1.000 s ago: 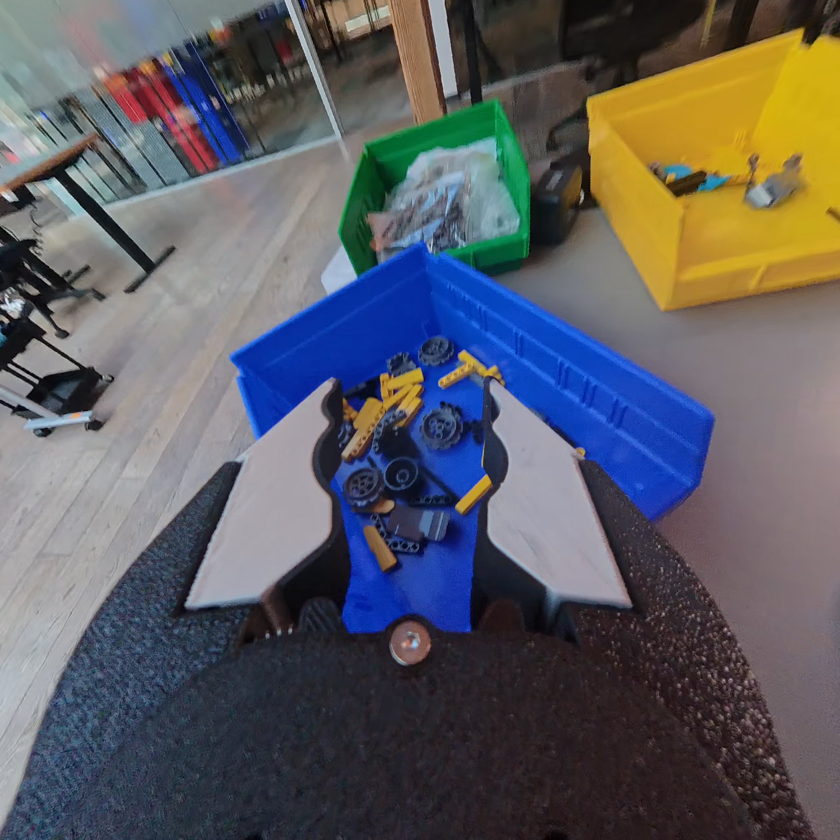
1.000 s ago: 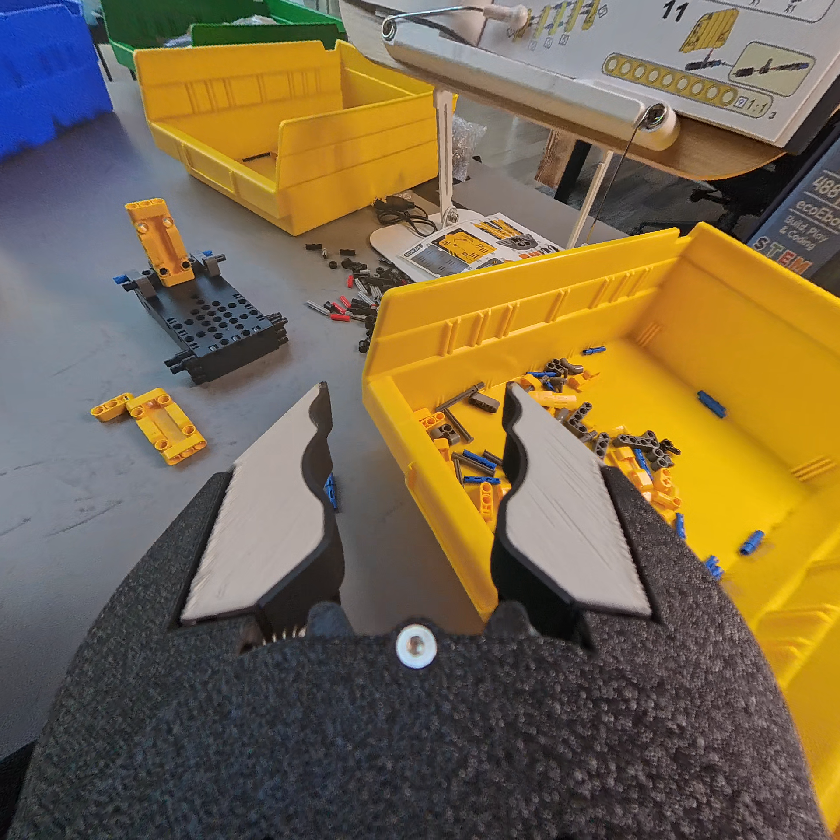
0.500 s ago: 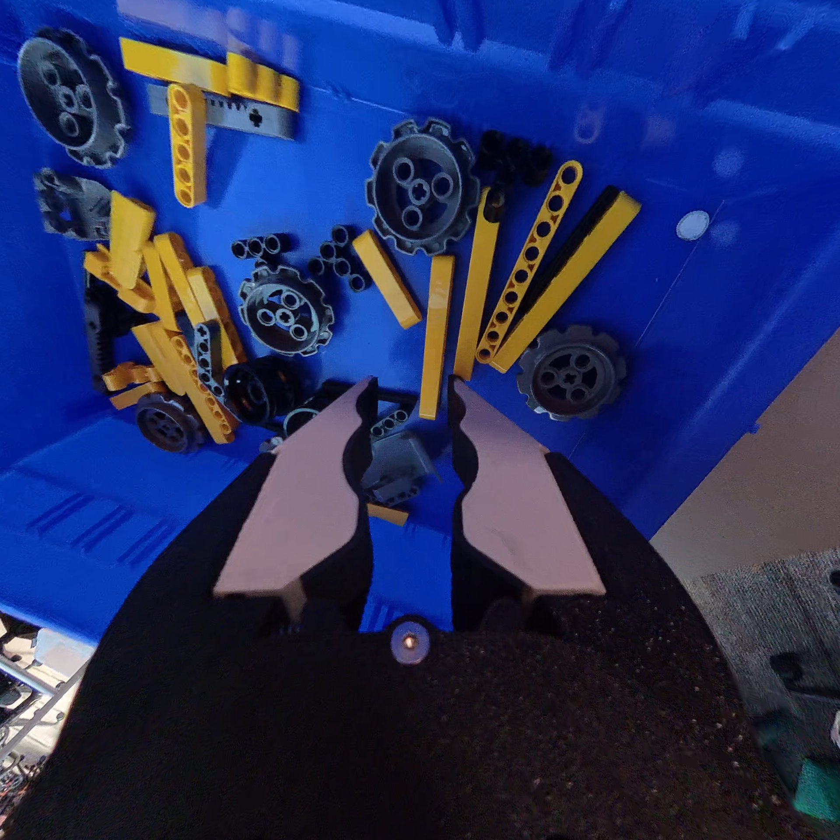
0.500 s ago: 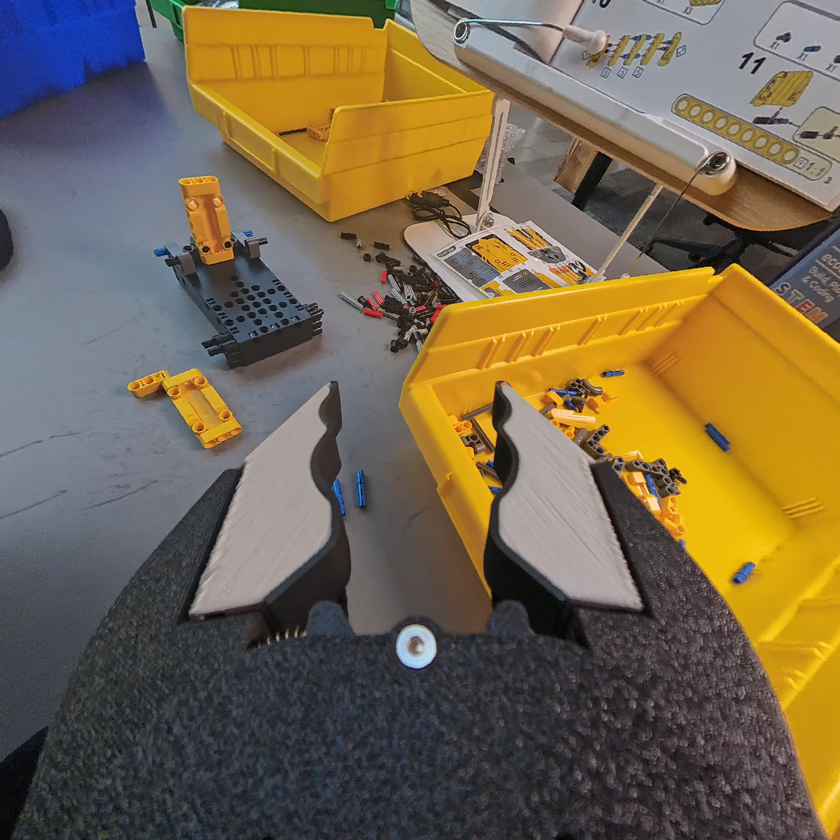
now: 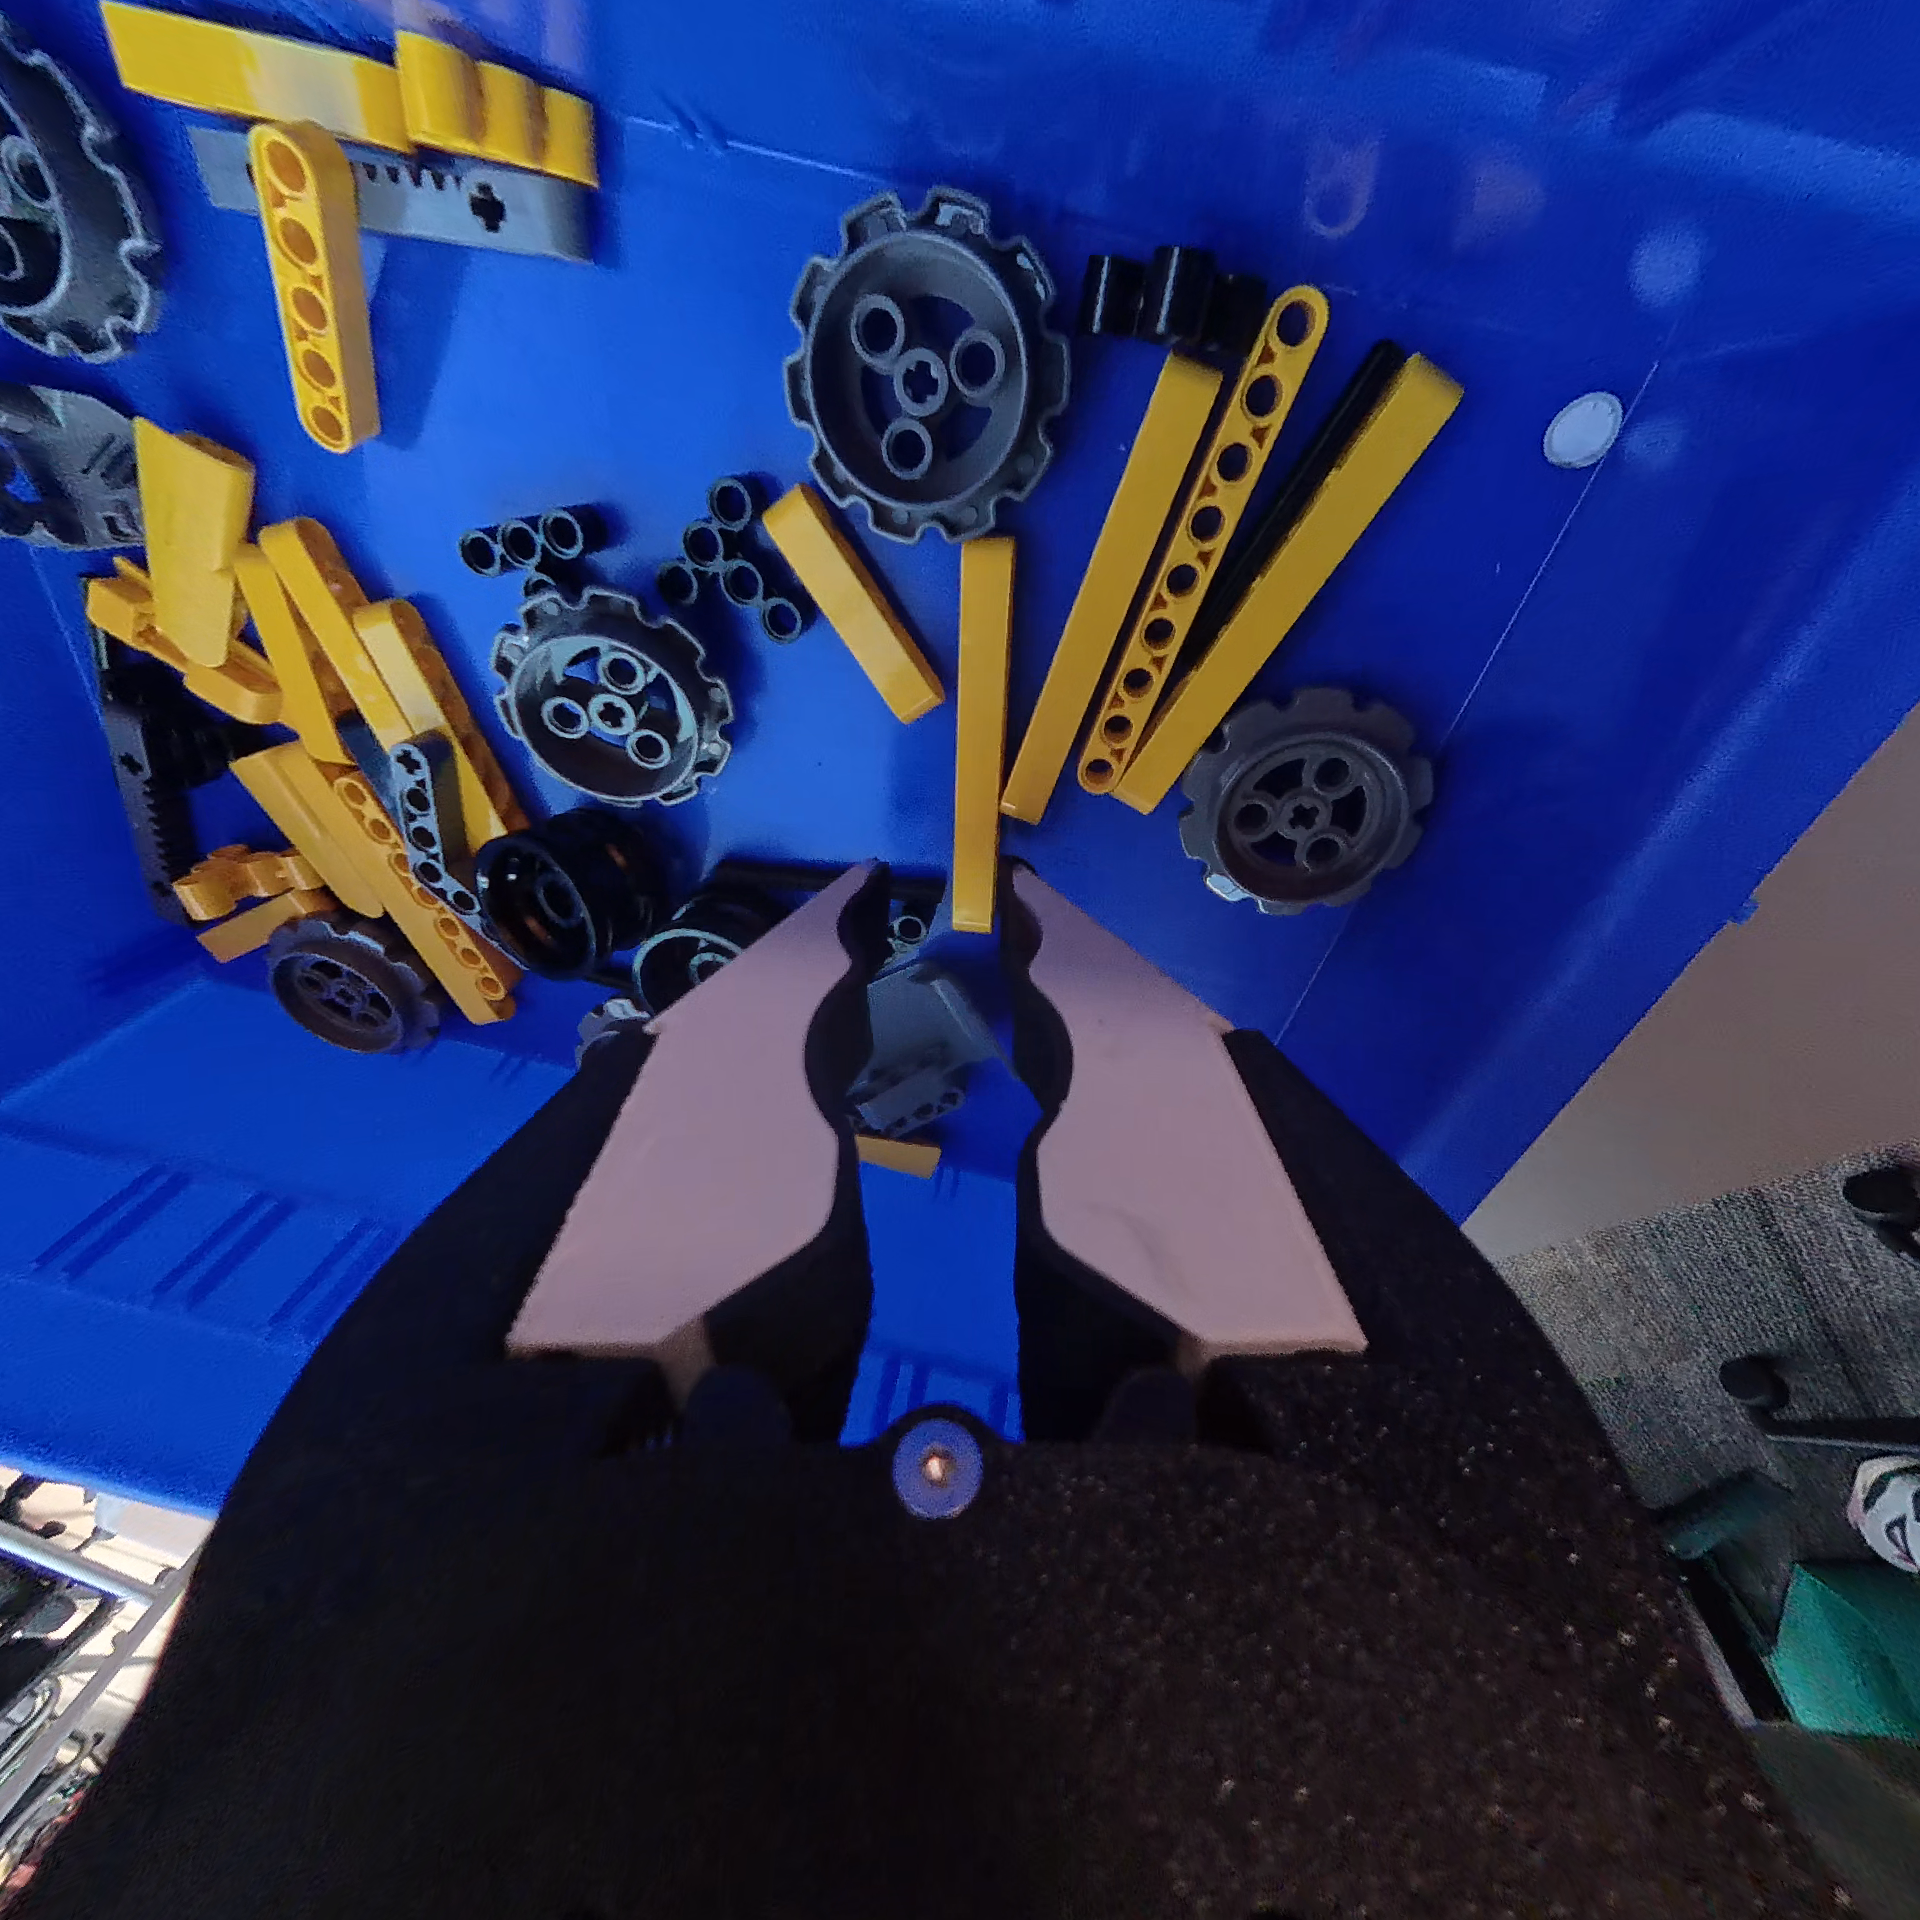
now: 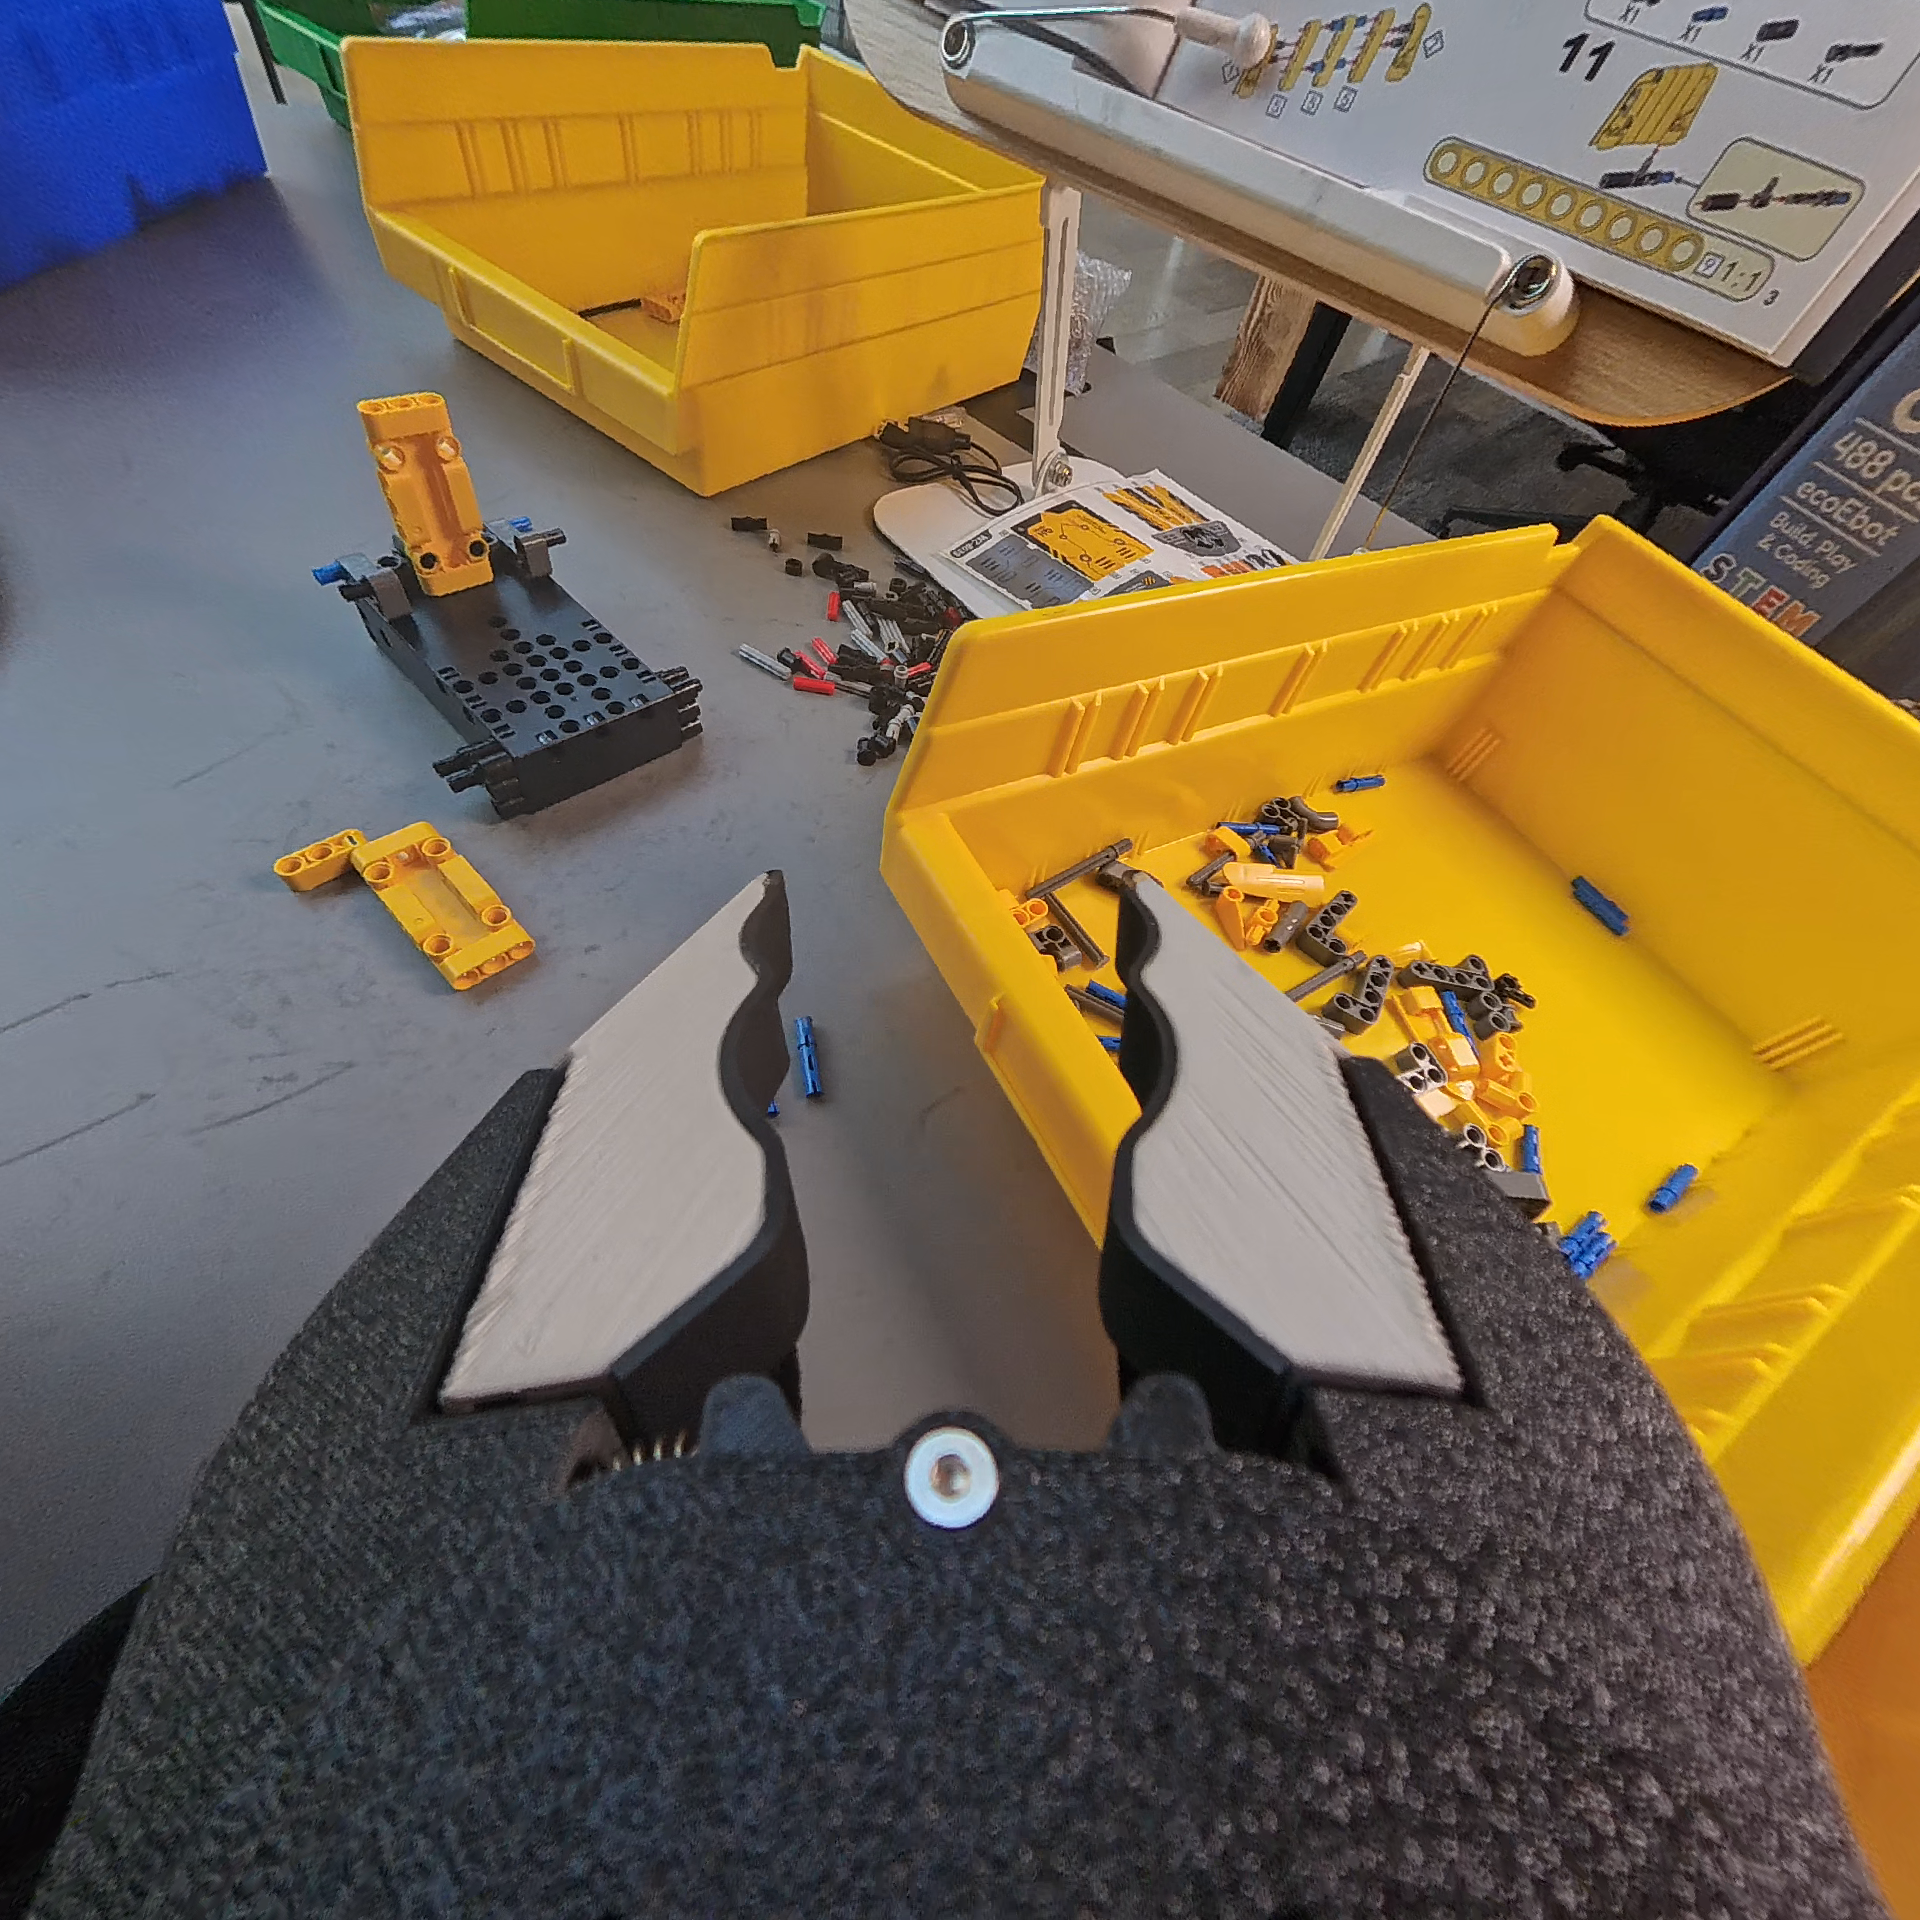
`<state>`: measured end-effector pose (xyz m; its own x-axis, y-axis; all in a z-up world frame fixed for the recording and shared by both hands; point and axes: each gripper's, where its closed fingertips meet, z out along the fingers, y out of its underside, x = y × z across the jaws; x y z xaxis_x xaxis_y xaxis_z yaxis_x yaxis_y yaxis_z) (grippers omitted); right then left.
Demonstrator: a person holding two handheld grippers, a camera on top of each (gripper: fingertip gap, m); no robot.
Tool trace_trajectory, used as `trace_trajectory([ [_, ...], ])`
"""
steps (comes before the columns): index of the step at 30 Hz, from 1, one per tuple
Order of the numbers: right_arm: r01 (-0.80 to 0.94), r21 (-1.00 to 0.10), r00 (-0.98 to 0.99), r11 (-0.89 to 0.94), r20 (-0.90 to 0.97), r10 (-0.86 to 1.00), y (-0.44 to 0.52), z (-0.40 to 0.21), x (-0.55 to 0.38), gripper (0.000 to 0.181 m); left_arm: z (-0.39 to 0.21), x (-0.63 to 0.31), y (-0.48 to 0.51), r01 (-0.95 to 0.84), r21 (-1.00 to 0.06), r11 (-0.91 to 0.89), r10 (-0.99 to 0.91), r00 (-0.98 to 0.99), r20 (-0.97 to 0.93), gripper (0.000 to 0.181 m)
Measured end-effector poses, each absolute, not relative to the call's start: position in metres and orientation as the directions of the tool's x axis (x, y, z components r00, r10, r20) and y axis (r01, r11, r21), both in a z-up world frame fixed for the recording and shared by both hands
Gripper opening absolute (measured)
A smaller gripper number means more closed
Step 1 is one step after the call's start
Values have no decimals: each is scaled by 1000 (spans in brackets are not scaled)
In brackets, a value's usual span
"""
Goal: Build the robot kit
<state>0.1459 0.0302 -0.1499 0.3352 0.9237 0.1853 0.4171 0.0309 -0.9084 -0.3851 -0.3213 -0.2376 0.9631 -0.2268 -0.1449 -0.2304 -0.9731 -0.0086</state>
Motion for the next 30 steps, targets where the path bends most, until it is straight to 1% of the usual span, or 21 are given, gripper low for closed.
trace_trajectory([
  [2,419,-907,330,38,191,925,29,-150,145,63,-242,-385,-322,-238,-1,-971,-236,961,-142,17],
  [3,419,-907,328,41,193,925,28,-150,145,63,-245,-384,-322,-240,-3,-971,-237,963,-130,10],
  [4,419,-907,327,43,194,925,28,-151,145,62,-246,-382,-323,-241,-6,-970,-239,964,-118,7],
  [8,414,-909,335,43,196,922,29,-150,148,61,-234,-388,-322,-223,-41,-974,-214,963,-164,7],
  [10,400,-915,342,48,197,919,30,-147,150,59,-216,-391,-320,-207,-95,-974,-184,960,-209,7],
  [14,370,-927,342,62,198,919,31,-141,149,57,-166,-385,-309,-215,-240,-947,-139,945,-295,7],
  [18,353,-932,309,83,200,930,29,-142,137,56,-125,-346,-282,-278,-398,-874,-171,943,-284,7],
  [21,344,-933,266,107,206,942,22,-143,124,56,-115,-292,-257,-319,-506,-802,-271,948,-168,7],
  [25,349,-926,204,146,227,952,11,-147,111,56,-122,-202,-226,-318,-611,-725,-463,882,91,7],
  [27,354,-922,180,156,231,956,6,-150,107,56,-136,-158,-213,-288,-630,-721,-538,806,247,7],
  [30,344,-920,104,190,238,966,-12,-152,96,54,-162,-93,-198,-262,-619,-740,-614,639,463,7],
])
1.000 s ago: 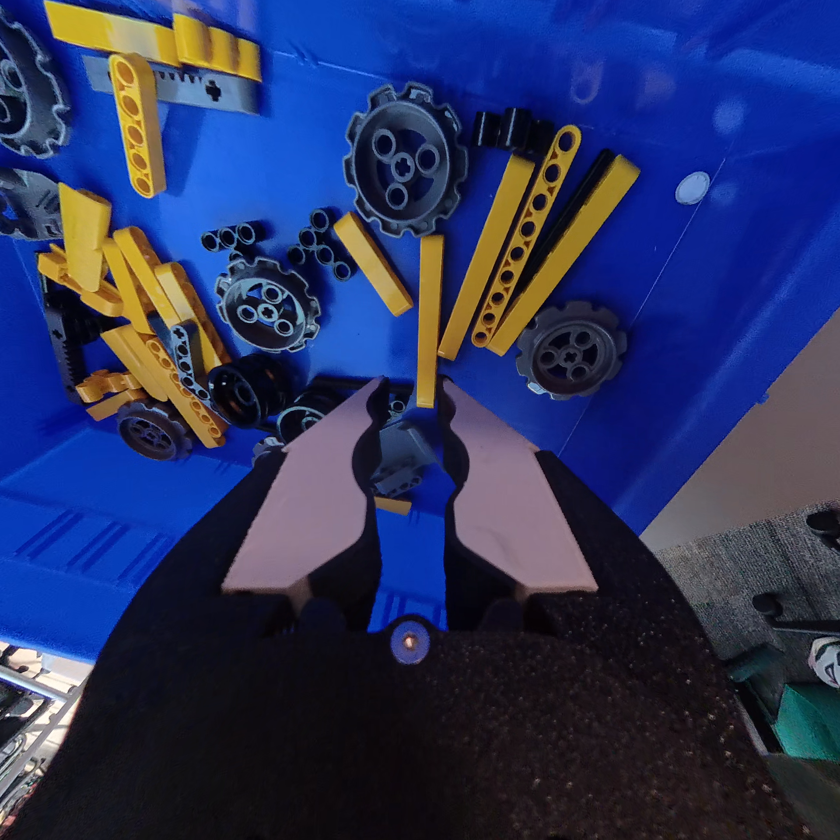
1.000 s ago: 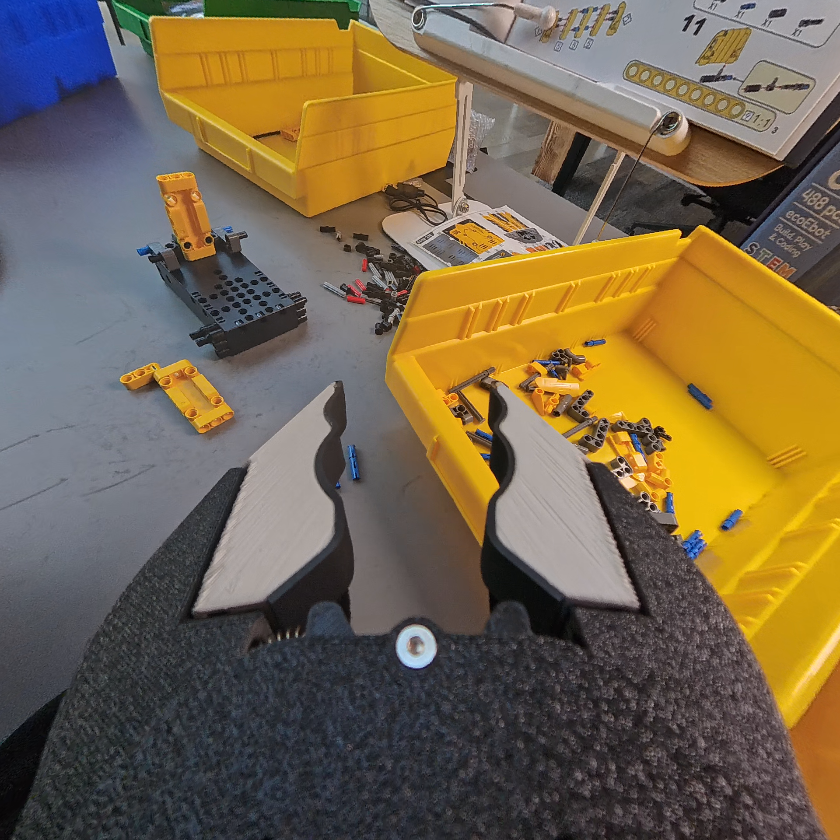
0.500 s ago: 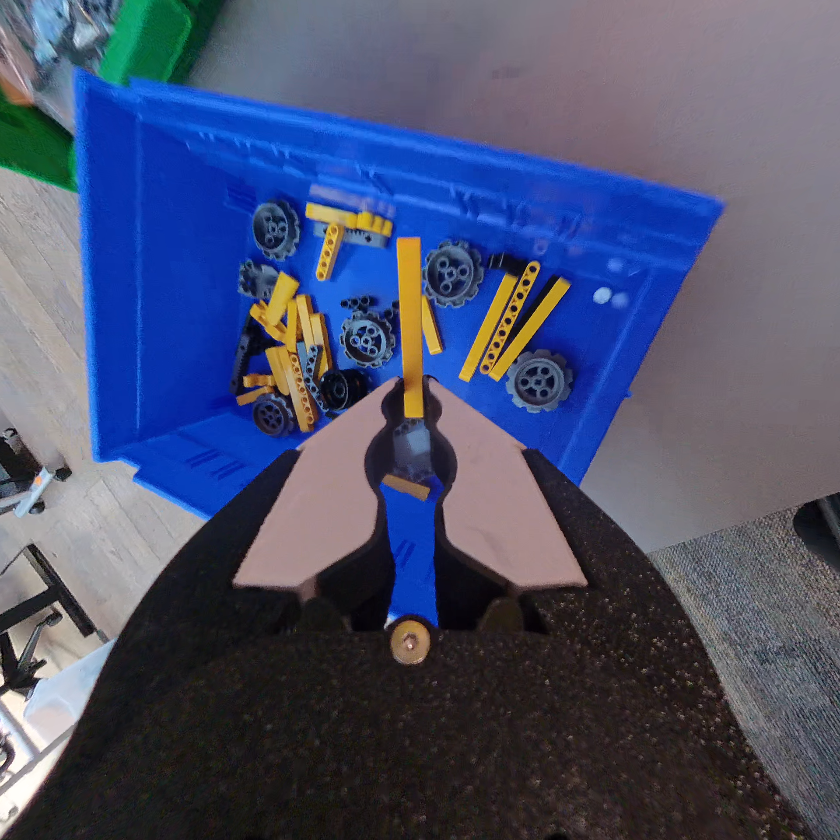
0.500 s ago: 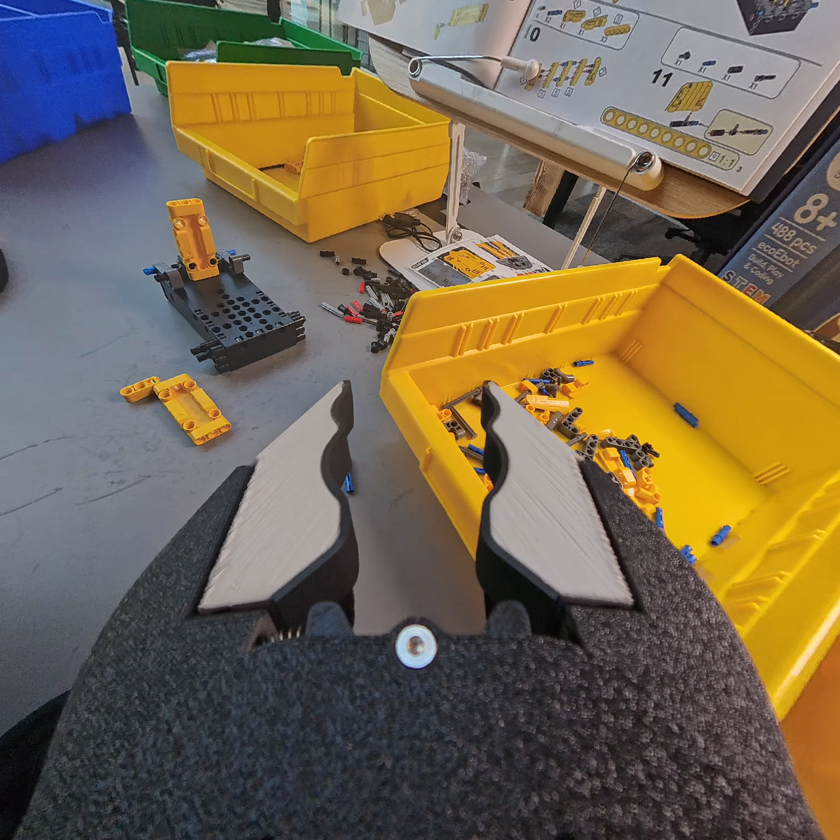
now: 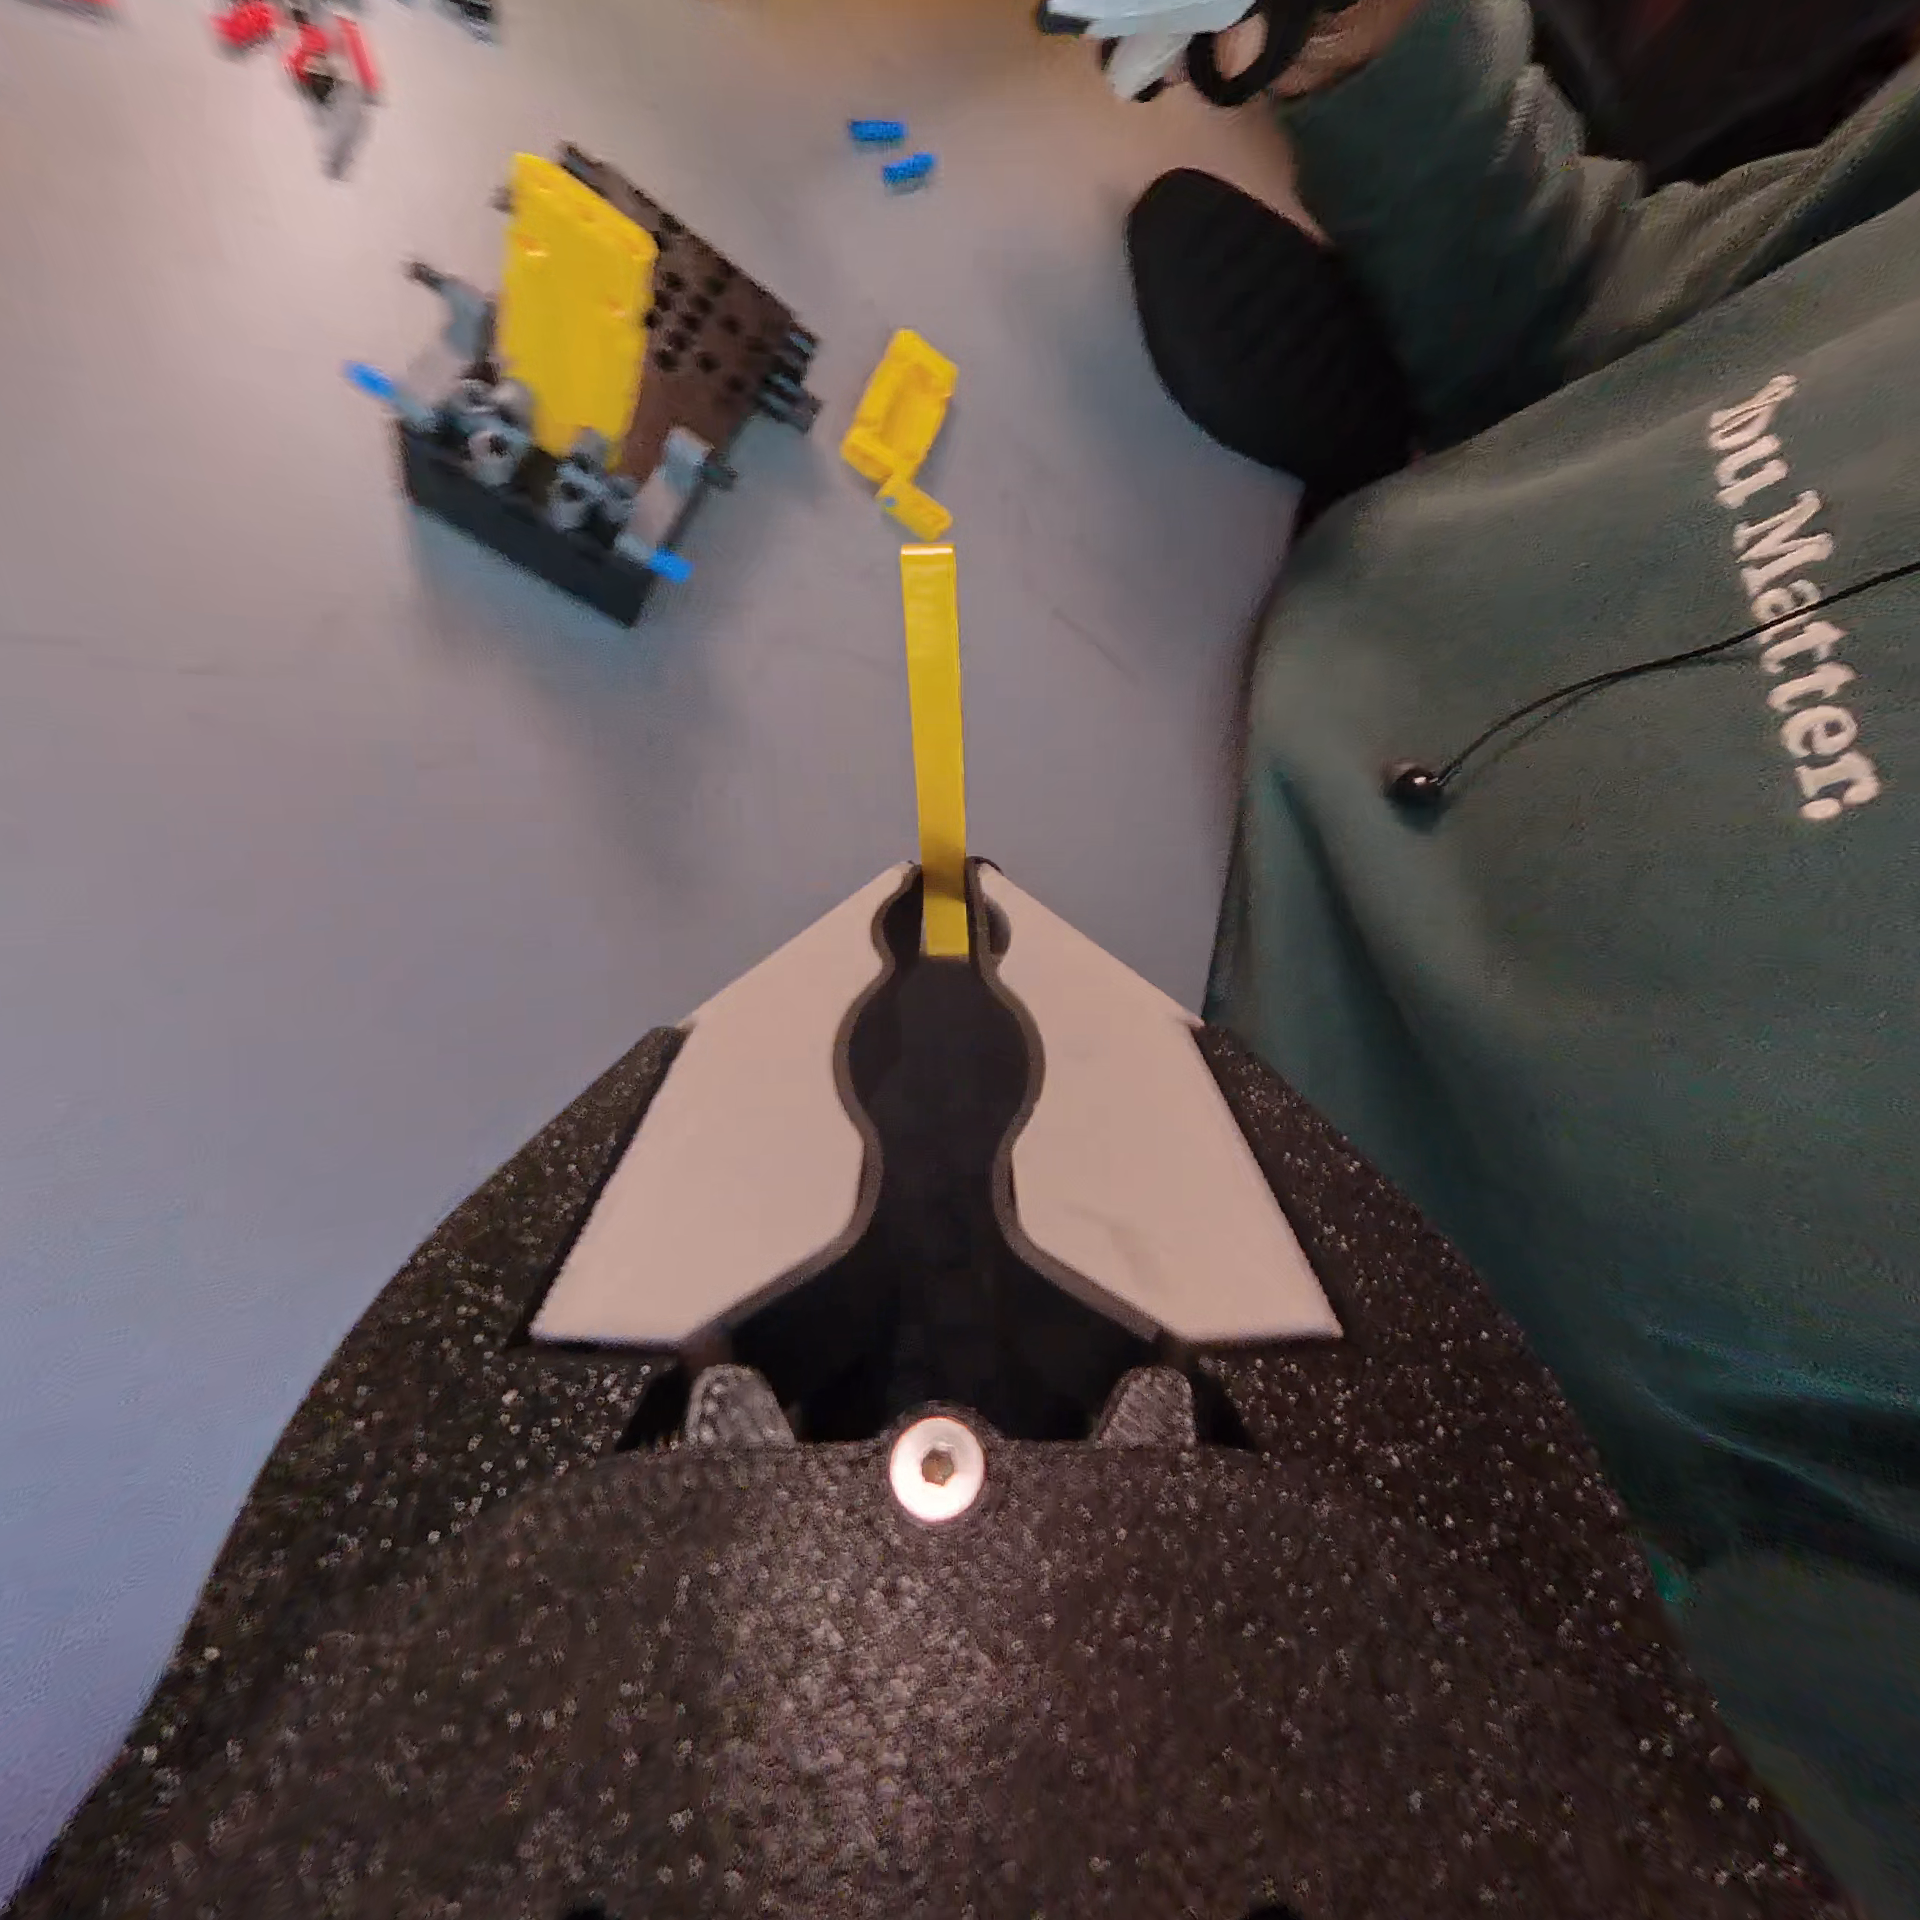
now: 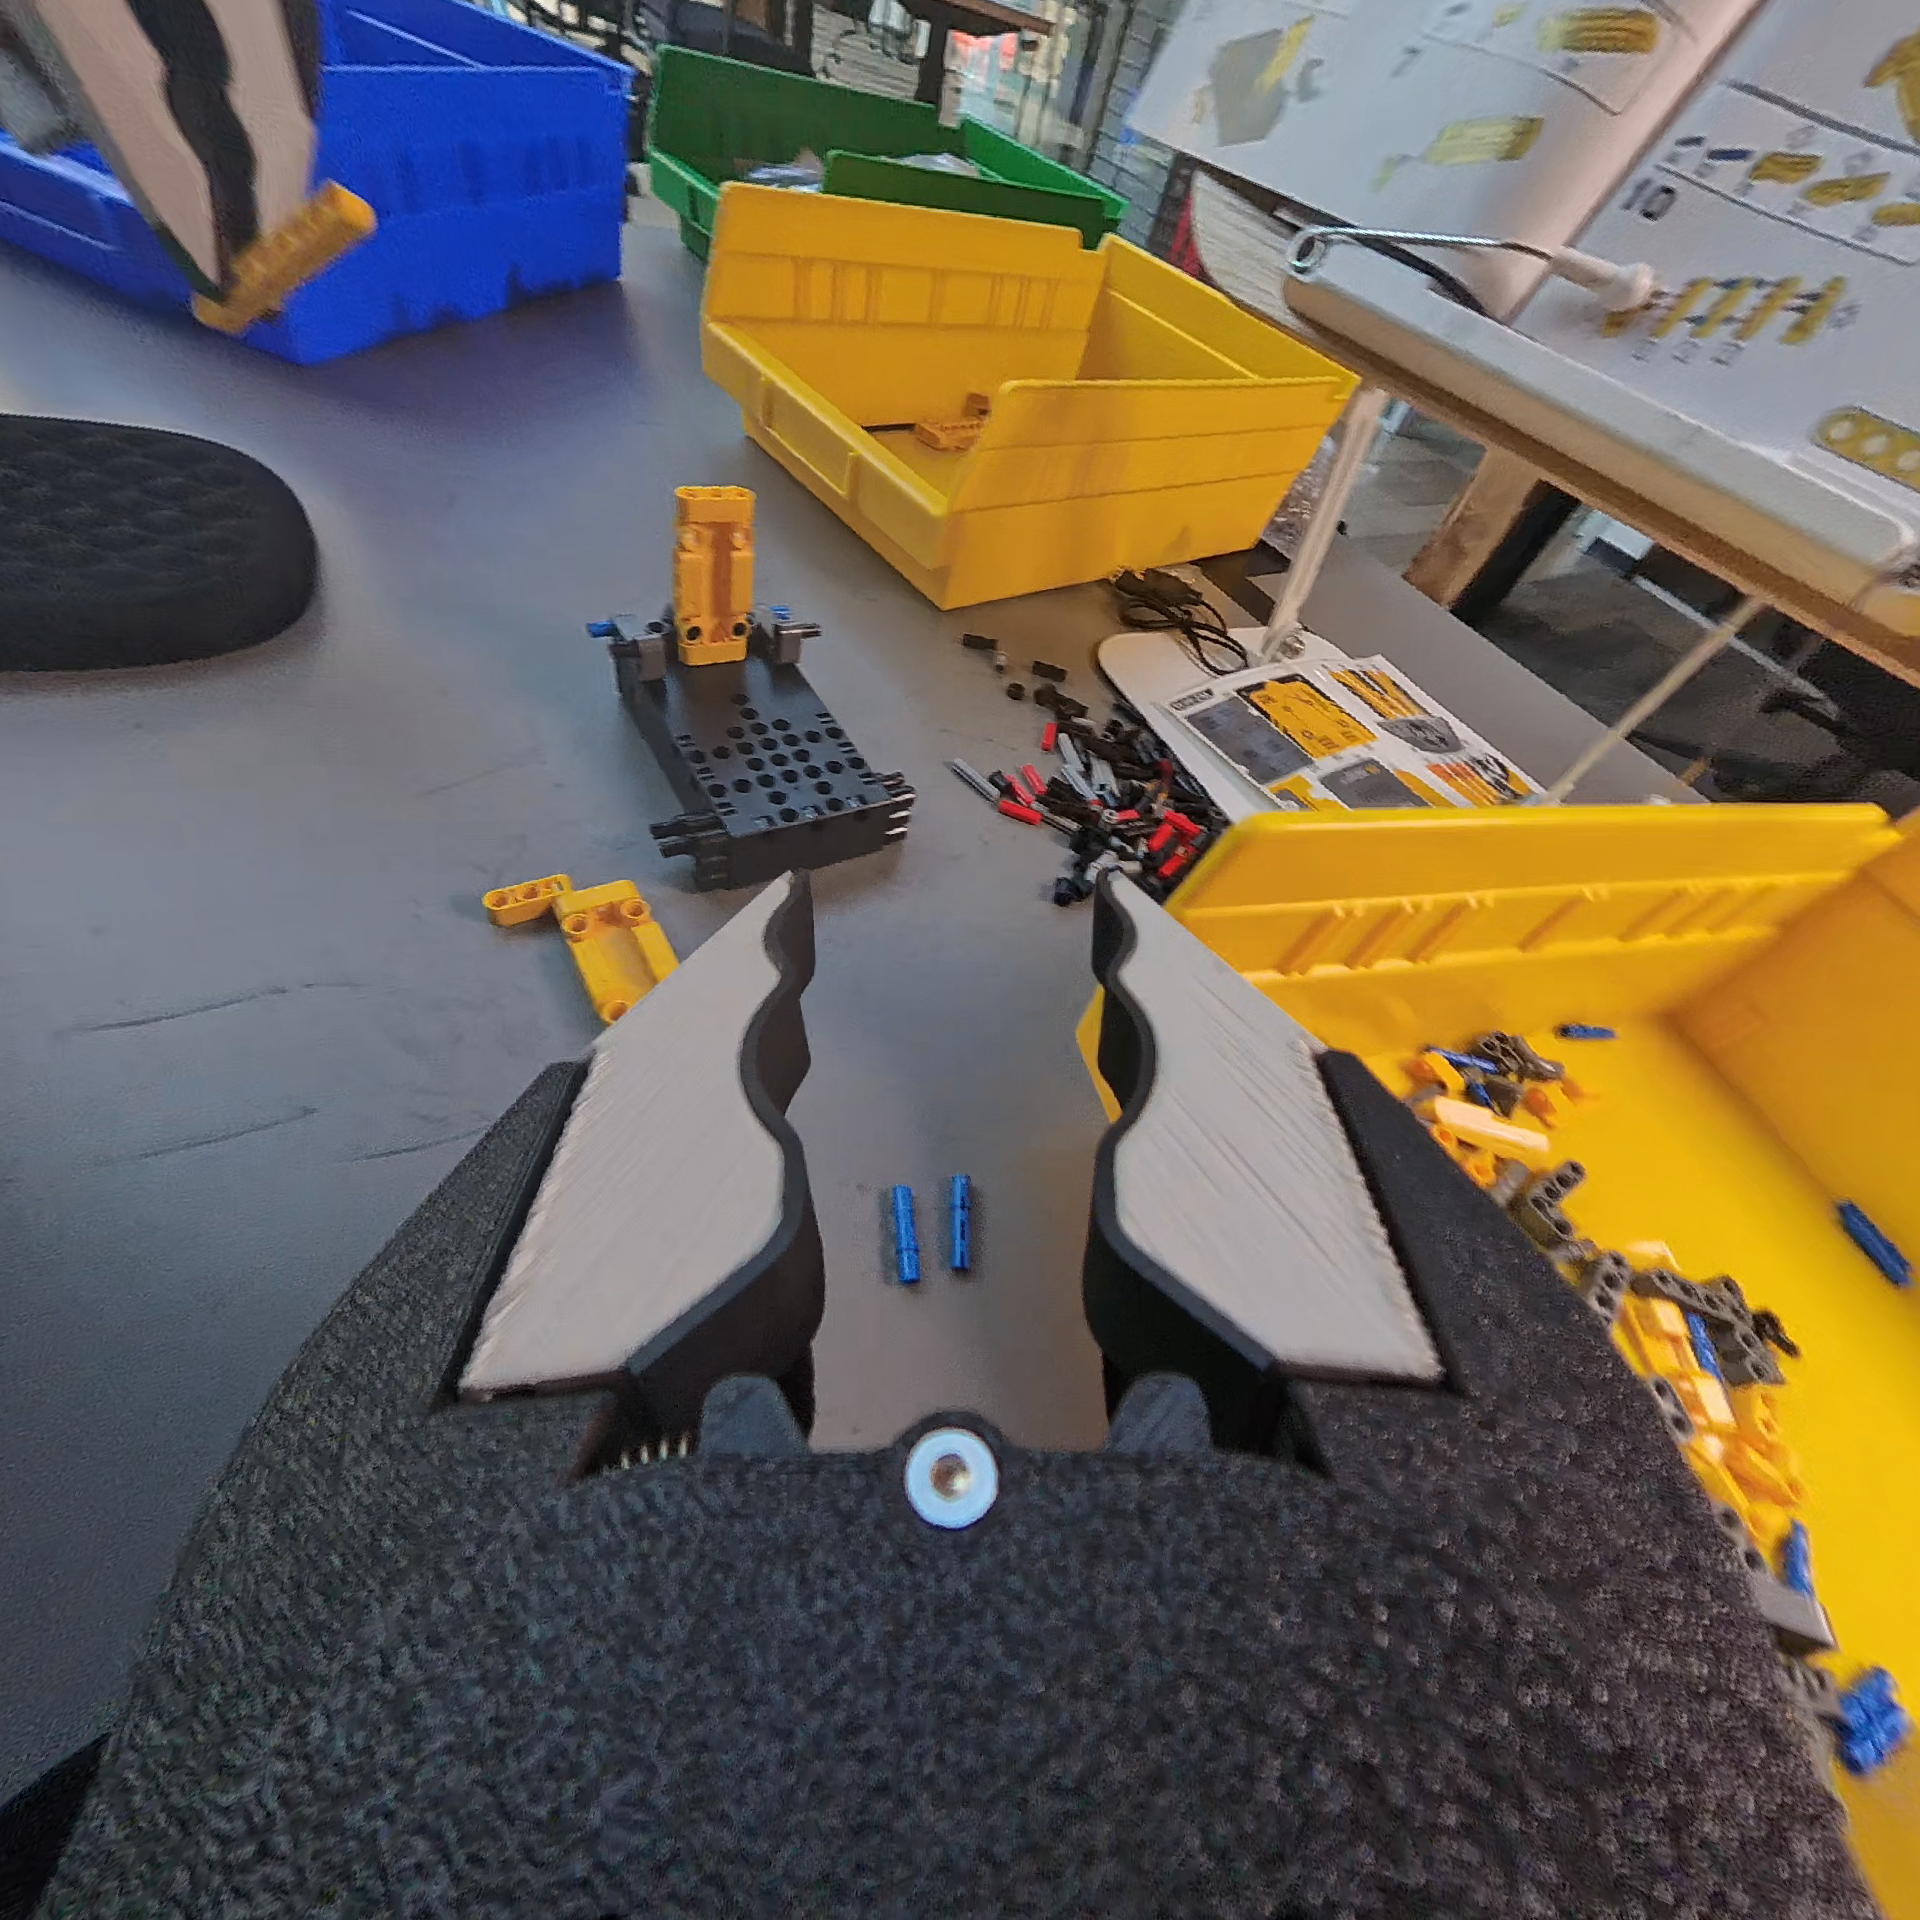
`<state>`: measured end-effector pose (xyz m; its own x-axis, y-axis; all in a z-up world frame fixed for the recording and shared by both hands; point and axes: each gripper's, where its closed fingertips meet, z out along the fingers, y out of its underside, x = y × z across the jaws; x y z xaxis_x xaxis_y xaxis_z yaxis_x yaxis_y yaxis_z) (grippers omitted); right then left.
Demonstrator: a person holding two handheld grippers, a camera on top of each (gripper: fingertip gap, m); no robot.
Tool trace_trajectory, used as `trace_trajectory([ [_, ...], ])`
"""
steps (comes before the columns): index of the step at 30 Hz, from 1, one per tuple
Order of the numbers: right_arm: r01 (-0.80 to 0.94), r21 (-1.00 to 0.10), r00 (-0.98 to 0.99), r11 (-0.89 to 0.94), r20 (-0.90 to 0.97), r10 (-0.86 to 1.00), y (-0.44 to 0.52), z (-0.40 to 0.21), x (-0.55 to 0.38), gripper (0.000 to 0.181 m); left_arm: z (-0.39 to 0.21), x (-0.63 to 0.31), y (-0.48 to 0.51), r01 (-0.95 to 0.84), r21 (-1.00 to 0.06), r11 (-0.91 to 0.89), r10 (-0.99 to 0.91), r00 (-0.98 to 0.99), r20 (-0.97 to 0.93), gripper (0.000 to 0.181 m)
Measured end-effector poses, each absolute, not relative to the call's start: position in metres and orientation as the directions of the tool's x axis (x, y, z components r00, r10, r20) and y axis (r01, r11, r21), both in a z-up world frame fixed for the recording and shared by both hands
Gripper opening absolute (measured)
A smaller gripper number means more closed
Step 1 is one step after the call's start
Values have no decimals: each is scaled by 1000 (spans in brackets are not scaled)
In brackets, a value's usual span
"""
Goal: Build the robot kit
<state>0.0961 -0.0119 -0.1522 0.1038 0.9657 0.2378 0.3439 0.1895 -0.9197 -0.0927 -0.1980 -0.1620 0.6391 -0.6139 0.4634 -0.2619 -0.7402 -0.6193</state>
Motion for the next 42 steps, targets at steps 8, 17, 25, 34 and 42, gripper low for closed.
trace_trajectory([
  [8,197,-836,-373,513,420,827,-111,-146,48,45,-175,37,-167,-345,-622,-703,-704,212,678,7],
  [17,150,-781,-512,606,463,724,-128,-152,42,22,-173,46,-154,-391,-584,-712,-677,159,719,7],
  [25,131,-896,-484,425,316,816,-118,-140,48,8,-137,33,-138,-117,-701,-703,-711,106,695,12],
  [34,100,-972,-473,213,141,870,-110,-120,52,7,-126,26,-120,-158,-949,-275,-874,452,178,37],
  [42,174,-949,-446,263,163,880,-104,-128,44,7,-134,28,-116,-333,-934,-127,-841,536,-76,8],
])
